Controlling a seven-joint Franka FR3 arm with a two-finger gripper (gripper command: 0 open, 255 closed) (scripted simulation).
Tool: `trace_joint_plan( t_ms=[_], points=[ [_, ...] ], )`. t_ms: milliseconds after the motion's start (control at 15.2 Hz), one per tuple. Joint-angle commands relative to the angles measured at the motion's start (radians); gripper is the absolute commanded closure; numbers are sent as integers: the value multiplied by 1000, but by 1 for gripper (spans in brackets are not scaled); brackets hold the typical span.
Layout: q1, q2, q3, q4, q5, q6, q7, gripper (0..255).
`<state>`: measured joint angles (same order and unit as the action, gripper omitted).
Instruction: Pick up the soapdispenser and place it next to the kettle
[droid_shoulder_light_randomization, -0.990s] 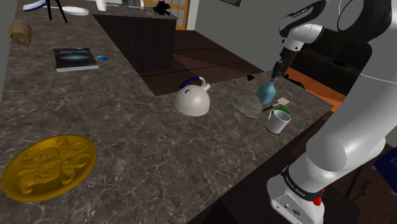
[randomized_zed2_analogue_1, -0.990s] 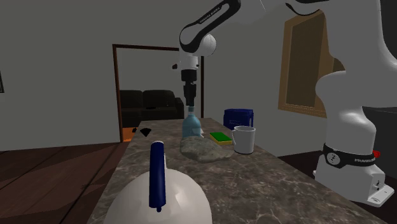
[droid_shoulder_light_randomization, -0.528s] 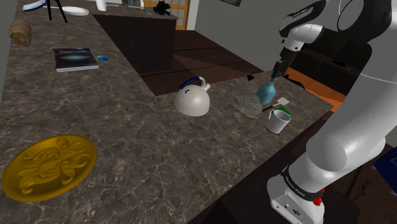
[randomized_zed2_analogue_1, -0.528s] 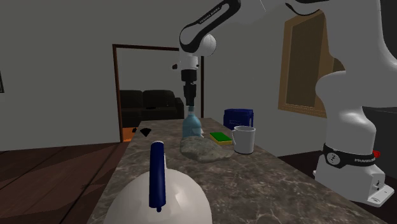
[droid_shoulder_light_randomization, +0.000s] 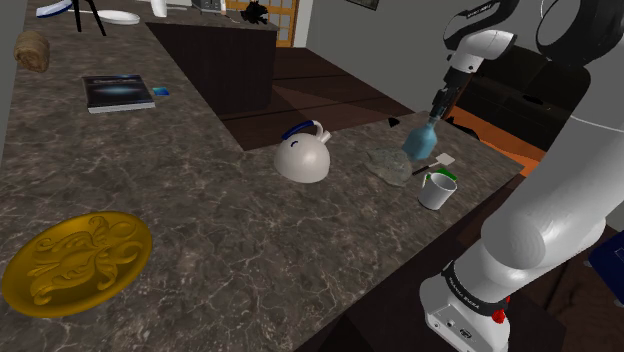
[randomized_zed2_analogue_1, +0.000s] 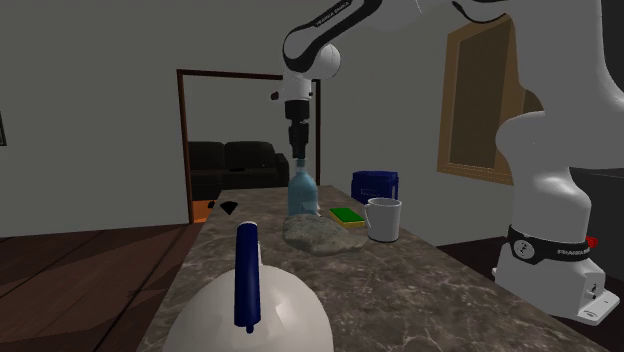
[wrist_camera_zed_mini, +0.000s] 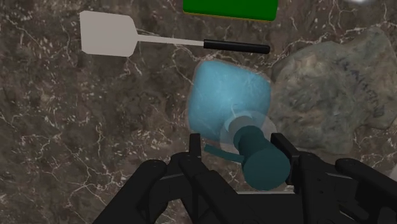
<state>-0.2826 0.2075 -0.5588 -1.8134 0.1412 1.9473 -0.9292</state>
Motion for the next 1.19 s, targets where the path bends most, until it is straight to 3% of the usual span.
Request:
trace_joint_plan(
  t_ms=[0,1122],
  points=[
    [0,-4,-1,24,-4,-27,3,255],
    [-5,-29,-9,224,-23,-247,21,255]
  ],
)
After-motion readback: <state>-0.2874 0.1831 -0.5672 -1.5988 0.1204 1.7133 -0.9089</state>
